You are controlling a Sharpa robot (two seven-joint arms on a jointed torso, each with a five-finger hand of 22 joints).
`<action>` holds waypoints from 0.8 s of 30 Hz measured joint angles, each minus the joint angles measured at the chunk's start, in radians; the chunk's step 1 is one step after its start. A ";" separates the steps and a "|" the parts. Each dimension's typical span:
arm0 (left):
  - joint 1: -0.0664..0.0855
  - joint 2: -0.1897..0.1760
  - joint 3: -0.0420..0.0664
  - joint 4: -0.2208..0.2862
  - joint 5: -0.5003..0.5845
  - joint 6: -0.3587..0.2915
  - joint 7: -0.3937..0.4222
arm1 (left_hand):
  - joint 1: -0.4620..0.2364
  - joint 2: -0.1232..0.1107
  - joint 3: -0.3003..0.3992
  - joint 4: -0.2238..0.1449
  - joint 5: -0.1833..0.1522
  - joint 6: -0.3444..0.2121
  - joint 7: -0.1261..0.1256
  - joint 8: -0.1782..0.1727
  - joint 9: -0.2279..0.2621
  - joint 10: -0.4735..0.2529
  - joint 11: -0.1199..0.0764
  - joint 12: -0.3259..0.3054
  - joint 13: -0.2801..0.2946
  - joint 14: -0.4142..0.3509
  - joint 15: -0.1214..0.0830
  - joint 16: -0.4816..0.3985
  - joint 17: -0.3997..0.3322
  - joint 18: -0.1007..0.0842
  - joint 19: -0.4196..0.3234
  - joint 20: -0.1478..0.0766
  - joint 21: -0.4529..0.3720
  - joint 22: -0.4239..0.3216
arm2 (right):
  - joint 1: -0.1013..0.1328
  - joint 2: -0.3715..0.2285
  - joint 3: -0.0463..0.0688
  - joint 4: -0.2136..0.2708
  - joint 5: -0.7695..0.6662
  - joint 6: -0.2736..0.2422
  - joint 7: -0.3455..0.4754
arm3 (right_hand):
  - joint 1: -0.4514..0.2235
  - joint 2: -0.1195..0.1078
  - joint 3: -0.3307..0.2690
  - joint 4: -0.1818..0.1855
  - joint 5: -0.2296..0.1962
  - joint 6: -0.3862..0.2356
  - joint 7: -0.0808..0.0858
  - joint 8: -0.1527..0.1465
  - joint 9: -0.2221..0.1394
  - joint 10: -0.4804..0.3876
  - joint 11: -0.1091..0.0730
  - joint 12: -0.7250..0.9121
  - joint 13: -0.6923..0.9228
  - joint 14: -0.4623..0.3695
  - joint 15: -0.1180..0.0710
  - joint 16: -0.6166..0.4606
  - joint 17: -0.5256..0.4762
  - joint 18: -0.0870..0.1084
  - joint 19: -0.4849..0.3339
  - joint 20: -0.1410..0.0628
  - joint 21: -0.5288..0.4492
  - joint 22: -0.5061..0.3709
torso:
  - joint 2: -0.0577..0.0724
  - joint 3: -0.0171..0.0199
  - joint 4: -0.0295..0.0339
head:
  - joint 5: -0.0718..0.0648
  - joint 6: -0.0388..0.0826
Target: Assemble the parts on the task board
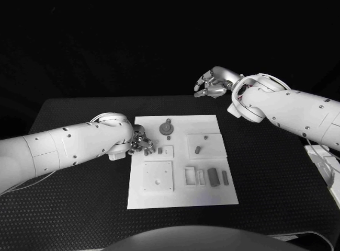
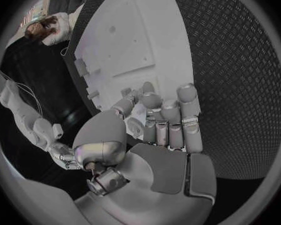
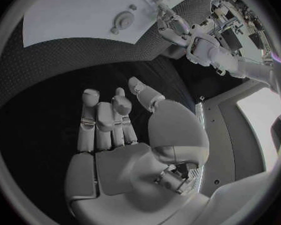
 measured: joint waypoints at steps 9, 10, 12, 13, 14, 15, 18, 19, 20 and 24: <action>0.000 0.001 0.000 -0.002 0.000 -0.009 0.002 | -0.058 -0.053 -0.047 0.036 -0.017 0.000 -0.001 0.006 0.007 0.000 0.000 0.000 0.007 0.000 0.000 0.006 0.006 0.000 0.005 -0.005 0.000 0.000 | 0.000 0.001 0.000 -0.001 0.000 0.000 0.000 | 0.000 0.000 0.000 0.000 0.000 0.000 0.000 0.000 0.000 0.000 0.000 0.000 0.000 0.000 0.000 0.000 0.000 0.000 0.000 0.000 0.000 0.000 | 0.000 0.0000 -0.0003 | 0.000 -0.001; 0.000 0.002 0.000 -0.002 0.000 -0.010 0.002 | -0.067 -0.043 -0.073 0.020 -0.016 0.000 -0.001 0.006 0.009 0.000 0.000 0.000 0.009 -0.002 -0.002 0.007 0.007 0.000 0.005 -0.005 0.000 0.000 | 0.000 0.001 0.000 -0.001 0.000 0.001 0.000 | 0.000 0.000 0.000 0.000 0.000 0.000 0.000 0.000 0.001 0.002 0.002 0.000 0.000 0.000 0.000 0.000 0.000 0.000 0.000 0.000 0.000 0.000 | 0.000 0.0000 -0.0004 | -0.001 -0.001; 0.000 0.002 0.000 -0.002 0.000 -0.012 0.003 | -0.077 -0.034 -0.099 0.007 -0.016 -0.001 -0.001 0.006 0.011 0.000 0.000 0.000 0.011 -0.006 -0.006 0.007 0.008 0.000 0.005 -0.005 0.000 0.000 | -0.001 0.001 0.000 -0.001 0.000 0.001 0.000 | 0.000 0.000 0.000 0.000 0.000 0.000 0.000 0.000 0.001 0.001 0.002 0.000 0.000 0.000 0.000 0.000 0.000 0.000 0.000 0.000 0.000 0.000 | 0.000 0.0000 -0.0004 | -0.001 -0.001; 0.000 0.002 0.000 -0.002 0.000 -0.014 0.003 | -0.084 -0.037 -0.105 0.002 -0.016 0.000 -0.004 0.006 0.011 0.000 0.000 0.000 0.011 -0.007 -0.007 0.007 0.008 0.000 0.005 -0.005 0.000 0.000 | -0.001 0.001 0.000 -0.001 0.000 0.001 0.000 | 0.000 0.000 0.000 0.000 0.000 0.000 0.000 0.000 0.001 0.001 0.002 0.000 0.000 0.000 0.000 0.000 0.000 0.000 0.000 0.000 0.000 0.000 | 0.000 0.0000 -0.0004 | -0.001 -0.001; 0.000 0.002 0.000 -0.003 0.000 -0.015 0.003 | -0.084 -0.037 -0.108 0.001 -0.016 0.000 -0.004 0.006 0.011 0.000 0.000 0.000 0.011 -0.007 -0.007 0.007 0.008 0.000 0.005 -0.005 0.000 0.000 | -0.001 0.001 0.000 -0.001 0.000 0.001 0.000 | 0.000 0.000 0.000 0.000 0.000 0.000 0.000 0.000 0.001 0.000 0.004 0.000 0.000 0.000 0.000 0.000 0.000 0.000 0.000 0.000 0.000 0.000 | 0.000 0.0000 -0.0004 | -0.001 -0.001; 0.000 0.002 0.000 -0.003 0.000 -0.016 0.003 | -0.088 -0.041 -0.111 0.003 -0.016 0.000 -0.004 0.006 0.011 0.000 0.000 0.000 0.010 -0.007 -0.007 0.007 0.008 0.000 0.005 -0.005 0.000 0.000 | -0.001 0.001 0.000 -0.001 0.000 0.001 0.000 | 0.000 0.000 0.000 0.000 0.000 0.000 0.000 0.000 0.001 -0.001 0.003 0.000 0.000 0.001 0.000 0.000 0.000 0.000 0.000 0.000 0.000 0.000 | 0.000 0.0000 -0.0004 | -0.001 -0.001; 0.000 0.001 0.000 -0.004 0.000 -0.020 0.004 | -0.097 -0.049 -0.117 0.000 -0.016 -0.001 -0.004 0.006 0.012 -0.001 -0.001 0.000 0.012 -0.007 -0.007 0.007 0.008 0.001 0.005 -0.005 0.000 0.000 | -0.001 0.001 0.000 -0.001 0.000 0.001 0.000 | 0.000 0.000 0.000 0.000 0.000 0.000 0.000 0.000 0.001 -0.004 0.001 0.000 0.000 0.001 0.001 0.000 0.000 0.000 0.000 0.000 0.000 0.000 | 0.000 0.0000 -0.0003 | -0.001 -0.001; 0.000 0.001 0.000 -0.004 0.000 -0.021 0.004 | -0.098 -0.050 -0.119 0.002 -0.016 -0.001 -0.004 0.006 0.012 -0.003 -0.003 0.000 0.012 -0.007 -0.007 0.007 0.008 0.001 0.005 -0.005 0.000 0.000 | -0.001 0.001 0.000 -0.001 0.000 0.001 0.000 | 0.000 0.000 0.000 0.000 0.000 0.000 0.000 0.000 0.001 -0.004 0.001 0.000 0.001 0.001 0.001 0.000 0.000 0.000 0.000 0.000 0.000 0.000 | 0.000 0.0001 -0.0003 | -0.001 -0.001; 0.000 0.000 0.000 -0.004 0.000 -0.022 0.004 | -0.098 -0.050 -0.119 0.002 -0.016 -0.001 -0.004 0.006 0.012 -0.003 -0.003 0.000 0.012 -0.007 -0.007 0.007 0.008 0.001 0.005 -0.005 0.000 0.000 | -0.001 0.001 0.000 -0.001 0.000 0.001 0.000 | 0.000 0.000 0.000 0.000 0.000 0.000 0.000 0.000 0.001 -0.004 0.001 0.000 0.001 0.001 0.001 0.000 0.000 0.000 0.000 0.000 0.000 0.000 | 0.000 0.0001 -0.0003 | -0.001 -0.001; 0.000 -0.006 0.000 -0.001 0.000 -0.026 0.005 | -0.098 -0.050 -0.119 0.002 -0.016 -0.001 -0.004 0.006 0.012 -0.003 -0.003 0.000 0.012 -0.007 -0.007 0.007 0.008 0.001 0.005 -0.005 -0.001 0.000 | -0.001 0.001 0.000 -0.001 0.000 0.001 0.000 | 0.000 0.000 0.000 0.000 0.000 0.000 0.000 0.000 0.001 -0.004 0.001 0.000 0.001 0.001 0.001 0.000 0.000 0.000 0.000 0.000 0.000 0.000 | 0.000 0.0001 -0.0003 | -0.001 0.000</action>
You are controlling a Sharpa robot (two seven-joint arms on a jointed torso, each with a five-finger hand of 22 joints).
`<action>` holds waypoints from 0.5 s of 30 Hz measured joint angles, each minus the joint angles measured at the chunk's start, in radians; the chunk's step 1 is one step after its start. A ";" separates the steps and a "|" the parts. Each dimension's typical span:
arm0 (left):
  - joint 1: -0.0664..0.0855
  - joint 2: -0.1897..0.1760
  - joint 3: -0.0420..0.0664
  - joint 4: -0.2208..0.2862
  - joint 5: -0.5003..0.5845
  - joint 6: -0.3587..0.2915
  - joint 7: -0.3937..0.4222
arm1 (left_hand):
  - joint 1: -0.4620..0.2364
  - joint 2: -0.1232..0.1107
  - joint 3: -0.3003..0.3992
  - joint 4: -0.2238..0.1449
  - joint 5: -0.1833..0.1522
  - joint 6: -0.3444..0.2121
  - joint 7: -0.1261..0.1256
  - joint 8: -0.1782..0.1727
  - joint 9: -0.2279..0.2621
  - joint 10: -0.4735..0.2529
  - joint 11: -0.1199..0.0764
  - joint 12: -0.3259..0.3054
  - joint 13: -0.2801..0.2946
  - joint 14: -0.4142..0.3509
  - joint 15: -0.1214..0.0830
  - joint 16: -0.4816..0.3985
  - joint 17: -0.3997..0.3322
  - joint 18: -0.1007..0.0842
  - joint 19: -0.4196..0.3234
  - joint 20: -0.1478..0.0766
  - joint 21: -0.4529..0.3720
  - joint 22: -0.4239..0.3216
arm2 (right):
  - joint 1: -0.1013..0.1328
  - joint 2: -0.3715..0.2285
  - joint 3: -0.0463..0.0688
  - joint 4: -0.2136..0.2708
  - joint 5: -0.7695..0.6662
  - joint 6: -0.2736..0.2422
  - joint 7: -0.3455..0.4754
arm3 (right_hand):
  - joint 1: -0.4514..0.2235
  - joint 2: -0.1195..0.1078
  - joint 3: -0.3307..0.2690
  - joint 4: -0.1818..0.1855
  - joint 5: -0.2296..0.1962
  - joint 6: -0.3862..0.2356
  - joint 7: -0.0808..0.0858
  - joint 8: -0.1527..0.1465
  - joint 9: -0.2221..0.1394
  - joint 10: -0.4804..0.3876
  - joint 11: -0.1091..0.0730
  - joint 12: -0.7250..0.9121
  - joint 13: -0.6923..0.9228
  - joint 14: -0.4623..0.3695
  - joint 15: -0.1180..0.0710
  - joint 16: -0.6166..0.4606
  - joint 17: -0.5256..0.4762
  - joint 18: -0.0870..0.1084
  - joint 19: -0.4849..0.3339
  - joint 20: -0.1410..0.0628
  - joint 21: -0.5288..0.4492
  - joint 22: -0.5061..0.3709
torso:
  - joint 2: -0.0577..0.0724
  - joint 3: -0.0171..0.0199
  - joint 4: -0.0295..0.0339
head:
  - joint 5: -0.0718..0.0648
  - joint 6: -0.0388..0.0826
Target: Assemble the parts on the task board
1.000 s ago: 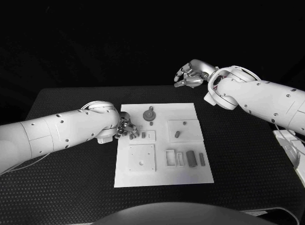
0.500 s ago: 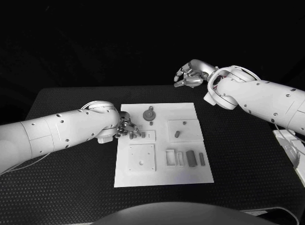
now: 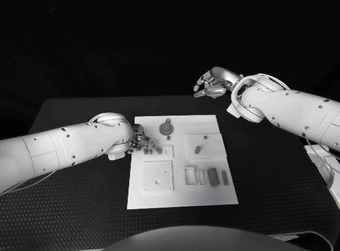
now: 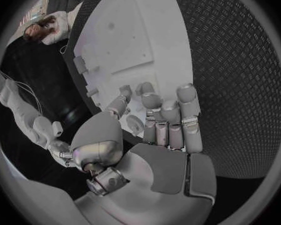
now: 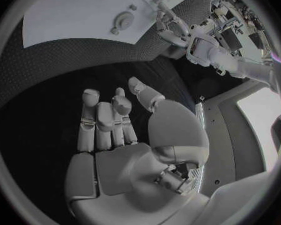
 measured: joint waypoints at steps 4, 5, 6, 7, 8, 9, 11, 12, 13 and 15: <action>0.000 -0.020 0.002 0.007 0.000 -0.002 0.002 | 0.000 0.000 0.000 0.000 0.000 -0.001 -0.001 0.000 0.001 0.000 0.000 0.000 0.001 0.000 0.000 0.000 0.001 0.000 0.000 0.000 0.000 0.000 | 0.000 0.000 0.000 0.000 0.000 0.000 0.000 | 0.000 0.000 0.000 0.000 0.000 0.000 0.000 0.000 0.000 0.000 0.000 0.000 0.000 0.000 0.000 0.000 0.000 0.000 0.001 -0.001 0.000 0.000 | 0.000 -0.0001 0.0001 | -0.001 0.003; 0.000 -0.027 0.005 0.011 0.001 -0.001 0.003 | 0.000 0.000 0.000 0.000 0.000 -0.001 -0.001 0.000 0.001 0.000 0.000 0.000 0.001 0.000 0.000 0.000 0.001 0.000 0.000 0.000 0.000 0.000 | 0.000 -0.001 0.000 0.000 0.000 0.000 0.000 | 0.000 0.000 0.000 0.000 0.000 0.000 0.000 0.000 0.001 0.000 0.000 0.000 0.000 0.000 0.000 0.000 0.000 0.000 0.001 -0.001 0.000 0.000 | 0.000 -0.0001 0.0002 | -0.001 0.004; 0.000 -0.034 0.008 0.013 0.002 0.000 0.004 | 0.000 0.000 0.000 0.000 0.000 -0.003 0.000 0.000 0.001 0.000 0.000 0.000 0.001 0.000 0.000 0.000 0.001 0.000 0.000 0.000 0.000 0.000 | 0.000 -0.001 0.000 0.000 0.000 0.000 0.000 | 0.000 0.000 0.000 0.000 0.000 0.000 0.000 0.000 0.001 0.000 0.000 0.000 0.000 0.000 0.000 0.000 0.000 0.000 0.002 -0.002 0.000 0.000 | 0.000 -0.0001 0.0003 | -0.002 0.006; -0.001 -0.041 0.018 0.015 0.005 0.001 0.006 | -0.004 0.004 -0.003 -0.003 0.000 -0.005 0.003 0.000 0.001 0.000 0.000 0.000 0.001 0.000 0.000 0.000 0.001 0.000 -0.001 0.001 0.000 0.000 | -0.001 -0.001 0.000 0.000 0.000 0.000 0.000 | 0.000 0.000 0.000 0.000 0.000 0.000 0.000 0.000 0.001 0.000 0.000 0.000 0.000 0.000 0.000 0.000 0.000 0.000 0.002 -0.002 0.000 0.000 | 0.000 -0.0001 0.0005 | -0.002 0.007; -0.002 -0.046 0.030 0.015 0.008 0.002 0.007 | -0.005 0.005 -0.006 -0.006 0.000 -0.009 0.006 0.000 0.001 -0.004 -0.003 -0.003 -0.001 -0.002 -0.001 -0.002 -0.001 0.000 -0.004 0.003 -0.003 0.000 | -0.001 -0.001 0.000 0.000 0.000 0.000 0.000 | 0.000 0.000 0.000 0.000 0.000 0.000 0.000 0.000 0.001 0.000 0.000 0.000 0.000 0.000 0.000 0.000 0.000 0.000 0.002 -0.002 0.000 0.000 | -0.001 -0.0001 0.0005 | -0.002 0.009; -0.001 -0.049 0.041 0.016 0.011 0.002 0.009 | -0.004 0.006 -0.002 -0.013 0.000 -0.023 0.009 -0.003 0.001 -0.013 0.004 -0.013 -0.006 -0.013 0.002 -0.012 -0.005 0.000 -0.017 0.005 -0.012 0.000 | -0.001 -0.001 0.000 0.000 0.000 0.000 0.000 | 0.000 0.000 0.000 0.000 0.000 0.000 0.000 0.000 0.001 0.000 0.000 0.000 0.000 0.000 0.000 0.000 0.000 0.000 0.003 -0.002 0.000 0.000 | -0.001 -0.0001 0.0005 | -0.003 0.011; 0.003 -0.053 0.059 0.019 0.023 -0.003 0.018 | 0.012 0.022 0.002 -0.031 0.000 -0.046 0.020 -0.016 -0.002 -0.032 0.012 -0.033 -0.017 -0.030 0.011 -0.032 -0.016 0.000 -0.038 0.008 -0.028 0.000 | -0.001 -0.002 0.000 -0.002 0.000 0.000 0.000 | 0.000 0.000 0.000 0.000 0.000 0.000 0.000 0.000 0.001 0.000 0.000 0.000 0.000 0.000 0.000 0.000 0.000 0.000 0.003 -0.002 0.000 0.000 | -0.001 0.0000 0.0005 | -0.004 0.014; 0.003 -0.055 0.068 0.020 0.032 -0.008 0.024 | 0.024 0.034 0.006 -0.042 0.000 -0.064 0.028 -0.024 -0.005 -0.047 0.019 -0.048 -0.025 -0.041 0.019 -0.046 -0.024 0.000 -0.053 0.012 -0.040 -0.003 | -0.001 -0.002 0.000 -0.002 0.000 0.000 0.000 | 0.000 0.000 0.000 0.000 0.000 0.000 0.000 0.000 0.001 0.000 0.000 0.000 0.000 0.000 0.000 0.000 0.000 0.000 0.003 -0.002 0.000 0.000 | -0.001 0.0002 0.0005 | -0.004 0.016; 0.005 -0.056 0.073 0.020 0.043 -0.013 0.031 | 0.040 0.051 0.016 -0.057 0.005 -0.092 0.041 -0.038 -0.011 -0.075 0.033 -0.080 -0.042 -0.066 0.033 -0.076 -0.039 0.000 -0.082 0.022 -0.065 -0.014 | -0.001 -0.002 0.000 -0.003 0.000 0.000 0.000 | 0.000 0.000 0.000 0.000 0.000 0.000 0.000 0.000 0.001 0.000 0.000 0.000 0.000 0.000 0.000 0.000 -0.002 0.000 0.003 -0.002 0.000 0.000 | -0.001 0.0002 0.0004 | -0.004 0.017; 0.010 -0.060 0.078 0.022 0.069 -0.032 0.055 | 0.064 0.075 0.036 -0.078 0.028 -0.136 0.070 -0.060 -0.022 -0.134 0.062 -0.146 -0.077 -0.118 0.067 -0.141 -0.071 -0.002 -0.142 0.044 -0.117 -0.040 | -0.001 -0.002 0.000 -0.005 0.000 0.000 0.000 | 0.000 0.000 0.000 0.000 0.000 0.000 0.000 0.000 0.001 0.001 0.000 0.000 0.000 0.000 0.000 0.000 -0.003 0.000 0.002 -0.002 0.000 0.000 | -0.001 0.0002 0.0004 | -0.006 0.021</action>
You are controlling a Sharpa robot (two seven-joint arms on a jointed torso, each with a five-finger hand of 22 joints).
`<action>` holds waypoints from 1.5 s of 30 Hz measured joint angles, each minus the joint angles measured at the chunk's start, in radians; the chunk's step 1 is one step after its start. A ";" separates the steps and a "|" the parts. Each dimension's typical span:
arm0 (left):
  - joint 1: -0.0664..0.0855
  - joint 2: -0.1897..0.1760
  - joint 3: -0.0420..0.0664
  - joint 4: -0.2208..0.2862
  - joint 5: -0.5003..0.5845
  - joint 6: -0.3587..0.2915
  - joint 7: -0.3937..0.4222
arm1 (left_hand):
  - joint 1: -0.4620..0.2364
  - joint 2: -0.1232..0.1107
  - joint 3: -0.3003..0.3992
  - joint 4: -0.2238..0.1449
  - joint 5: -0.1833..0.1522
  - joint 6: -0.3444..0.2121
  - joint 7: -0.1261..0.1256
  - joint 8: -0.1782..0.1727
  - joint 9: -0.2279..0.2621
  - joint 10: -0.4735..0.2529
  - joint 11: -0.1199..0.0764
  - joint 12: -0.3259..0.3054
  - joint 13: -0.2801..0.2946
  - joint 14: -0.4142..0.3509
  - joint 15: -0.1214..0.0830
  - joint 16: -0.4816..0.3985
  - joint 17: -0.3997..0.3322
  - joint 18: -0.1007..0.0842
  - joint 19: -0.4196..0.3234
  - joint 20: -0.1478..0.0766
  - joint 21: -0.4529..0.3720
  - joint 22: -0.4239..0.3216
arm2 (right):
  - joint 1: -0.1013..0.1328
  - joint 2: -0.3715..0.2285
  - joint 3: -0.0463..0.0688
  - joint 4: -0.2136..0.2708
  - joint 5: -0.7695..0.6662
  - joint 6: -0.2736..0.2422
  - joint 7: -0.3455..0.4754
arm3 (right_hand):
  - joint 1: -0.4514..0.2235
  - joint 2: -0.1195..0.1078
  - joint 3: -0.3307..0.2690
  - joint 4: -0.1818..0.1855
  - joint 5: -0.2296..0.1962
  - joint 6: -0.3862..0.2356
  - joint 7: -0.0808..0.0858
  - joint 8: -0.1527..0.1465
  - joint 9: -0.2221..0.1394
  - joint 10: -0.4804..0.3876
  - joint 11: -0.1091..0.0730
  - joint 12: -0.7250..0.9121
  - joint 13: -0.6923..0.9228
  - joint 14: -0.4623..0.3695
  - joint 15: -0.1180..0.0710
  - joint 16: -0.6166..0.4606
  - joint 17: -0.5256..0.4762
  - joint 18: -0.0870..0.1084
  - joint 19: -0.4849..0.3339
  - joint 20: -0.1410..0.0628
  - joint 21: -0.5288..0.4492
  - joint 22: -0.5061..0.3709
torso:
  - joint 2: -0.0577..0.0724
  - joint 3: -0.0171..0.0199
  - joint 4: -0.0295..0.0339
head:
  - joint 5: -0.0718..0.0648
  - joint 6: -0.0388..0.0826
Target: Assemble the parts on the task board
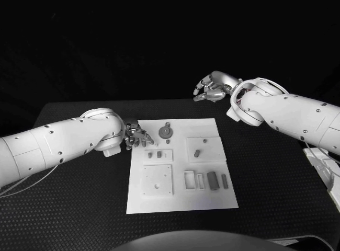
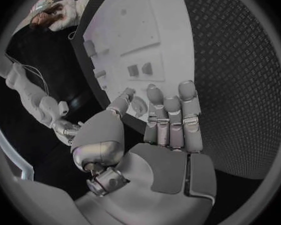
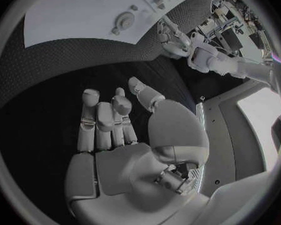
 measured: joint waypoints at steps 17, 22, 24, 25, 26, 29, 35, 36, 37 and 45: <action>0.005 0.092 -0.050 -0.032 -0.258 -0.338 0.395 | 0.440 -0.090 0.120 -0.042 -0.019 -0.093 0.054 -0.085 -0.168 -0.116 0.165 -0.586 -0.424 -0.132 0.199 -0.385 -0.214 0.033 -0.160 0.193 -0.300 -0.210 | -0.002 0.002 0.000 -0.024 0.006 -0.004 0.004 | -0.003 -0.003 0.000 0.000 0.000 -0.003 0.003 -0.004 0.001 0.002 0.001 0.000 0.000 -0.005 -0.001 0.000 -0.008 0.000 0.000 0.000 0.000 0.000 | 0.001 -0.0003 0.0007 | -0.007 0.028; 0.000 0.132 -0.101 -0.075 -0.399 -0.398 0.447 | 0.459 -0.108 0.119 -0.041 -0.019 -0.081 0.053 -0.085 -0.180 -0.095 0.159 -0.614 -0.442 -0.122 0.192 -0.385 -0.207 0.031 -0.150 0.184 -0.300 -0.209 | -0.002 0.007 0.000 -0.040 0.020 -0.012 0.009 | -0.011 -0.002 0.010 0.010 0.000 -0.043 0.026 -0.032 0.001 -0.044 0.015 -0.061 -0.032 -0.061 0.011 -0.068 -0.046 0.000 -0.050 0.021 -0.053 -0.001 | 0.001 -0.0008 -0.0003 | -0.006 0.034; -0.006 0.144 -0.103 -0.092 -0.443 -0.409 0.457 | 0.451 -0.117 0.114 -0.036 -0.019 -0.074 0.053 -0.085 -0.182 -0.086 0.158 -0.621 -0.446 -0.122 0.192 -0.385 -0.207 0.030 -0.145 0.186 -0.300 -0.208 | -0.002 0.008 0.000 -0.045 0.030 -0.018 0.012 | -0.012 -0.001 0.014 0.005 0.000 -0.072 0.035 -0.047 0.001 -0.075 0.023 -0.117 -0.071 -0.094 0.020 -0.123 -0.078 0.014 -0.094 0.040 -0.091 -0.010 | 0.001 -0.0009 -0.0012 | -0.005 0.035; -0.008 0.148 -0.103 -0.097 -0.460 -0.413 0.461 | 0.449 -0.119 0.114 -0.036 -0.019 -0.072 0.055 -0.085 -0.182 -0.085 0.158 -0.625 -0.447 -0.122 0.192 -0.385 -0.206 0.030 -0.145 0.186 -0.300 -0.207 | -0.002 0.009 0.000 -0.047 0.037 -0.021 0.014 | -0.012 -0.001 0.017 0.003 0.000 -0.079 0.038 -0.050 0.001 -0.089 0.027 -0.141 -0.089 -0.108 0.024 -0.146 -0.091 0.018 -0.112 0.047 -0.106 -0.016 | 0.001 -0.0009 -0.0018 | -0.005 0.036; -0.011 0.151 -0.103 -0.101 -0.475 -0.415 0.464 | 0.447 -0.121 0.114 -0.036 -0.019 -0.068 0.051 -0.085 -0.183 -0.084 0.157 -0.625 -0.448 -0.122 0.192 -0.387 -0.206 0.030 -0.145 0.186 -0.300 -0.207 | -0.002 0.010 0.000 -0.050 0.044 -0.024 0.016 | -0.015 -0.004 0.023 0.003 0.000 -0.088 0.042 -0.050 0.001 -0.110 0.037 -0.181 -0.121 -0.133 0.032 -0.183 -0.112 0.018 -0.145 0.058 -0.134 -0.027 | 0.001 -0.0009 -0.0023 | -0.005 0.037; -0.018 0.162 -0.104 -0.112 -0.512 -0.419 0.473 | 0.448 -0.121 0.111 -0.034 -0.019 -0.044 0.051 -0.081 -0.183 -0.046 0.149 -0.625 -0.448 -0.122 0.192 -0.397 -0.205 0.030 -0.145 0.186 -0.308 -0.207 | -0.002 0.010 0.000 -0.059 0.073 -0.034 0.022 | -0.020 -0.001 0.030 0.002 0.000 -0.102 0.050 -0.055 0.007 -0.130 0.046 -0.281 -0.216 -0.188 0.051 -0.287 -0.175 -0.012 -0.218 0.086 -0.205 -0.057 | 0.001 -0.0009 -0.0025 | -0.008 0.039; -0.025 0.180 -0.104 -0.123 -0.547 -0.422 0.481 | 0.448 -0.121 0.111 -0.034 -0.019 -0.031 0.053 -0.080 -0.189 -0.024 0.144 -0.633 -0.450 -0.128 0.197 -0.413 -0.208 0.031 -0.151 0.192 -0.317 -0.209 | -0.002 0.011 0.000 -0.071 0.111 -0.042 0.027 | -0.032 0.000 0.046 0.001 0.000 -0.118 0.066 -0.055 0.023 -0.143 0.065 -0.557 -0.519 -0.165 0.121 -0.631 -0.368 -0.018 -0.288 0.145 -0.381 -0.174 | 0.001 -0.0013 -0.0006 | -0.014 0.040; -0.026 0.181 -0.104 -0.123 -0.550 -0.421 0.482 | 0.448 -0.121 0.111 -0.034 -0.019 -0.031 0.053 -0.080 -0.189 -0.024 0.144 -0.633 -0.450 -0.128 0.197 -0.413 -0.208 0.031 -0.151 0.192 -0.317 -0.209 | -0.002 0.011 0.000 -0.071 0.116 -0.042 0.028 | -0.032 0.000 0.043 -0.001 0.000 -0.118 0.066 -0.055 0.024 -0.138 0.073 -0.581 -0.550 -0.153 0.126 -0.671 -0.379 -0.018 -0.290 0.151 -0.397 -0.184 | 0.001 -0.0012 0.0000 | -0.014 0.040; -0.027 0.182 -0.104 -0.124 -0.554 -0.421 0.482 | 0.448 -0.121 0.111 -0.034 -0.019 -0.031 0.053 -0.080 -0.189 -0.024 0.144 -0.633 -0.450 -0.128 0.197 -0.413 -0.208 0.031 -0.151 0.192 -0.317 -0.209 | -0.002 0.012 0.000 -0.071 0.120 -0.042 0.029 | -0.032 0.000 0.040 -0.004 0.000 -0.118 0.066 -0.055 0.024 -0.133 0.077 -0.600 -0.575 -0.146 0.131 -0.703 -0.385 -0.018 -0.295 0.156 -0.410 -0.191 | 0.001 -0.0009 0.0001 | -0.014 0.039; -0.046 0.203 -0.105 -0.151 -0.575 -0.411 0.474 | 0.448 -0.121 0.111 -0.034 -0.019 -0.031 0.053 -0.085 -0.201 -0.037 0.157 -0.677 -0.467 -0.126 0.196 -0.420 -0.207 0.030 -0.151 0.191 -0.321 -0.209 | -0.002 0.014 0.000 -0.070 0.144 -0.043 0.033 | -0.032 0.000 0.030 -0.006 0.000 -0.117 0.073 -0.055 0.024 -0.116 0.076 -0.644 -0.646 -0.143 0.146 -0.813 -0.382 -0.018 -0.318 0.179 -0.453 -0.204 | 0.001 -0.0005 0.0000 | -0.014 0.036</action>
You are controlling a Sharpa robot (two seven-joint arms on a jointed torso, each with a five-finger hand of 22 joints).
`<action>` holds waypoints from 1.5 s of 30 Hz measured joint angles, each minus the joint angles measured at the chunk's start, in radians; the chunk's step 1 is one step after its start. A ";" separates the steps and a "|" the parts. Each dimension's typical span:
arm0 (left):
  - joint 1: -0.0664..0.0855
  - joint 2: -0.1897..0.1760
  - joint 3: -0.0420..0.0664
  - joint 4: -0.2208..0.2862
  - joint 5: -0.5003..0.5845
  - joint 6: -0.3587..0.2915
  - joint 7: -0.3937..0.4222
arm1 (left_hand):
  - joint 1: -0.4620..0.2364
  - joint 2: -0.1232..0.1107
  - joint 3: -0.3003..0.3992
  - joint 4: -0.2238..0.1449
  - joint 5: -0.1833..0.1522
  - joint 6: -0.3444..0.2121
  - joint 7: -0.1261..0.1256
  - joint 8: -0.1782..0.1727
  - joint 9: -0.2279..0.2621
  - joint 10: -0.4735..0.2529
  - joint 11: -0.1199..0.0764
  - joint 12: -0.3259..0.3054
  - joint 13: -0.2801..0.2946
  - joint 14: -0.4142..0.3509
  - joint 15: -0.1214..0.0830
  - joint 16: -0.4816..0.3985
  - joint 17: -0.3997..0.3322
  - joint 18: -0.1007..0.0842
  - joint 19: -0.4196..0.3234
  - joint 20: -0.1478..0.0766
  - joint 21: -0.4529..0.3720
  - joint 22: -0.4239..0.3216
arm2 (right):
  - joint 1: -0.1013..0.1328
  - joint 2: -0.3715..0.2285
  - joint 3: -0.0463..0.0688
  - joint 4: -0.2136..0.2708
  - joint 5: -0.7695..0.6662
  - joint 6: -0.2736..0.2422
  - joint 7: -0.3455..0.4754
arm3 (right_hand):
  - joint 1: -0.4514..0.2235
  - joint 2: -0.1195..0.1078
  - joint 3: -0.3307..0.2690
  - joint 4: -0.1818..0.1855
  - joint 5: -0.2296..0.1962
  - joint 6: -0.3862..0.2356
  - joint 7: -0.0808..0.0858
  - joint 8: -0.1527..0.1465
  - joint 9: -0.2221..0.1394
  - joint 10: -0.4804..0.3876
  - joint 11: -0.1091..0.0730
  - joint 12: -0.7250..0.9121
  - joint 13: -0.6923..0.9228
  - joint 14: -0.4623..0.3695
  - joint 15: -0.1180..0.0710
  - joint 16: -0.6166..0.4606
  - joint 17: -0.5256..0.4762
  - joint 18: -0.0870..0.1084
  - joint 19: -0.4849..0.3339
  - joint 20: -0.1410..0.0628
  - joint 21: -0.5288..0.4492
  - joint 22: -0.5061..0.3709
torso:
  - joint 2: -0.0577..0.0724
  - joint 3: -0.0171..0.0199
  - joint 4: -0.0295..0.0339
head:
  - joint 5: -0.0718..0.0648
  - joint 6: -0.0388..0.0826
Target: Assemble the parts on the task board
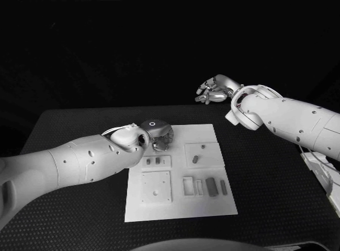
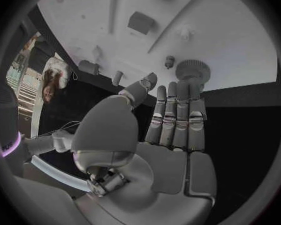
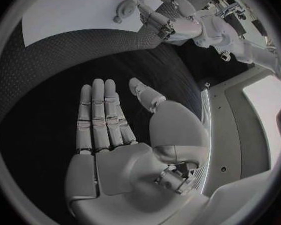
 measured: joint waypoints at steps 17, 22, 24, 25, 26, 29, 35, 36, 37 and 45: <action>-0.017 0.011 0.000 -0.033 -0.017 0.000 -0.034 | 0.013 -0.005 -0.024 0.010 0.000 -0.013 0.002 -0.016 -0.037 0.006 -0.021 -0.090 -0.035 0.169 -0.076 0.346 0.203 -0.013 0.221 -0.081 0.250 0.242 | 0.000 0.002 0.000 0.004 0.018 -0.001 0.002 | 0.000 0.000 -0.003 0.003 0.000 0.000 0.000 0.000 0.000 0.002 0.002 0.000 -0.009 0.002 0.002 -0.008 0.007 0.000 0.000 0.000 0.000 0.000 | 0.001 0.0002 -0.0005 | -0.005 -0.005; -0.018 0.010 0.000 -0.035 -0.017 0.002 -0.036 | 0.013 -0.005 -0.024 0.010 0.000 -0.013 0.002 -0.016 -0.039 0.022 -0.025 -0.095 -0.035 0.195 -0.081 0.407 0.210 -0.013 0.250 -0.086 0.296 0.249 | 0.000 0.002 0.000 0.005 0.019 0.000 0.003 | 0.000 0.000 -0.003 0.003 0.000 0.000 0.000 0.000 0.000 0.002 0.002 -0.003 -0.010 0.004 0.003 -0.012 0.009 0.000 0.000 0.000 0.000 0.000 | 0.000 0.0009 0.0001 | -0.004 -0.009; -0.018 0.010 0.000 -0.038 -0.018 0.005 -0.036 | 0.013 -0.005 -0.024 0.010 0.000 -0.011 0.004 -0.016 -0.040 0.031 -0.027 -0.095 -0.035 0.206 -0.083 0.419 0.210 -0.013 0.260 -0.088 0.308 0.249 | 0.000 0.002 0.000 0.006 0.020 0.000 0.003 | 0.000 0.000 -0.003 0.003 0.000 0.000 0.000 0.000 -0.001 0.002 0.002 -0.003 -0.012 0.004 0.003 -0.012 0.010 0.000 0.000 0.000 -0.002 0.000 | 0.000 0.0009 0.0001 | -0.003 -0.009; -0.018 0.011 0.000 -0.039 -0.018 0.007 -0.036 | 0.013 -0.005 -0.024 0.010 0.000 -0.009 0.005 -0.016 -0.040 0.031 -0.027 -0.095 -0.035 0.207 -0.083 0.422 0.209 -0.013 0.261 -0.089 0.311 0.249 | 0.000 0.002 0.000 0.006 0.020 0.000 0.003 | 0.000 0.000 -0.003 0.003 0.000 0.000 0.000 0.000 -0.001 0.002 0.002 -0.003 -0.012 0.004 0.003 -0.014 0.011 0.000 0.000 0.000 -0.004 0.000 | 0.000 0.0009 0.0001 | -0.003 -0.009; -0.018 0.011 0.000 -0.040 -0.018 0.008 -0.035 | 0.013 -0.005 -0.024 0.010 0.000 -0.009 0.005 -0.016 -0.040 0.031 -0.027 -0.099 -0.035 0.207 -0.083 0.422 0.208 -0.013 0.261 -0.089 0.312 0.249 | 0.000 0.001 0.000 0.006 0.020 0.000 0.003 | 0.000 0.000 -0.003 0.003 0.000 0.000 0.000 0.000 -0.001 0.002 0.002 -0.003 -0.012 0.004 0.003 -0.016 0.011 0.000 0.000 0.000 -0.004 0.000 | 0.000 0.0009 0.0000 | -0.003 -0.010; -0.021 0.014 0.001 -0.045 -0.018 0.012 -0.034 | 0.013 -0.005 -0.022 0.012 0.000 -0.009 0.005 -0.016 -0.041 0.031 -0.027 -0.102 -0.035 0.207 -0.083 0.426 0.206 -0.013 0.261 -0.089 0.316 0.249 | 0.000 0.001 0.000 0.006 0.021 0.000 0.003 | 0.000 0.000 -0.003 0.003 0.000 0.000 0.000 0.000 -0.001 0.002 0.002 -0.003 -0.013 0.004 0.003 -0.016 0.012 0.000 0.000 0.000 -0.004 0.000 | 0.000 0.0009 0.0000 | -0.005 -0.010; -0.031 0.014 0.003 -0.043 -0.017 0.011 -0.028 | 0.017 -0.001 -0.020 0.011 0.000 -0.009 0.005 -0.016 -0.042 0.038 -0.028 -0.101 -0.034 0.215 -0.083 0.440 0.199 -0.013 0.268 -0.089 0.332 0.249 | 0.000 0.002 0.000 0.007 0.022 0.000 0.004 | 0.005 0.004 -0.003 0.003 0.000 0.000 0.000 0.000 -0.001 0.002 0.002 -0.003 -0.016 0.004 0.003 -0.019 0.014 0.000 0.000 0.000 -0.004 0.001 | -0.001 0.0007 -0.0001 | -0.005 -0.011; -0.032 0.014 0.002 -0.042 -0.017 0.011 -0.027 | 0.020 0.002 -0.016 0.008 0.000 -0.009 0.005 -0.016 -0.044 0.046 -0.030 -0.102 -0.035 0.219 -0.087 0.446 0.197 -0.013 0.270 -0.091 0.340 0.249 | 0.000 0.002 0.000 0.007 0.022 0.000 0.004 | 0.004 0.004 -0.003 0.003 0.000 0.000 0.000 0.000 -0.001 0.004 0.003 -0.003 -0.016 0.004 0.003 -0.019 0.015 0.000 0.000 0.000 -0.004 0.001 | -0.001 0.0004 -0.0003 | -0.006 -0.011; -0.033 0.014 0.002 -0.042 -0.017 0.011 -0.027 | 0.021 0.003 -0.015 0.009 0.000 -0.009 0.005 -0.016 -0.044 0.052 -0.031 -0.102 -0.035 0.225 -0.086 0.450 0.195 -0.013 0.273 -0.092 0.346 0.249 | 0.000 0.001 0.000 0.007 0.022 0.000 0.004 | 0.004 0.004 -0.003 0.003 0.000 0.000 0.000 0.000 -0.001 0.004 0.003 -0.003 -0.016 0.004 0.003 -0.019 0.016 0.000 0.000 0.000 -0.004 0.001 | -0.001 0.0003 -0.0003 | -0.006 -0.011; -0.035 0.015 0.002 -0.048 -0.016 0.017 -0.023 | 0.021 0.003 -0.011 0.008 0.000 -0.007 0.007 -0.016 -0.045 0.071 -0.034 -0.102 -0.031 0.231 -0.091 0.465 0.186 -0.013 0.276 -0.093 0.359 0.249 | 0.000 0.000 0.000 0.007 0.022 0.000 0.004 | 0.004 0.004 -0.005 0.000 0.000 0.000 -0.001 0.000 -0.001 0.004 0.003 -0.003 -0.018 0.004 0.003 -0.023 0.017 0.000 0.000 0.000 -0.004 0.001 | -0.001 0.0006 -0.0007 | -0.007 -0.013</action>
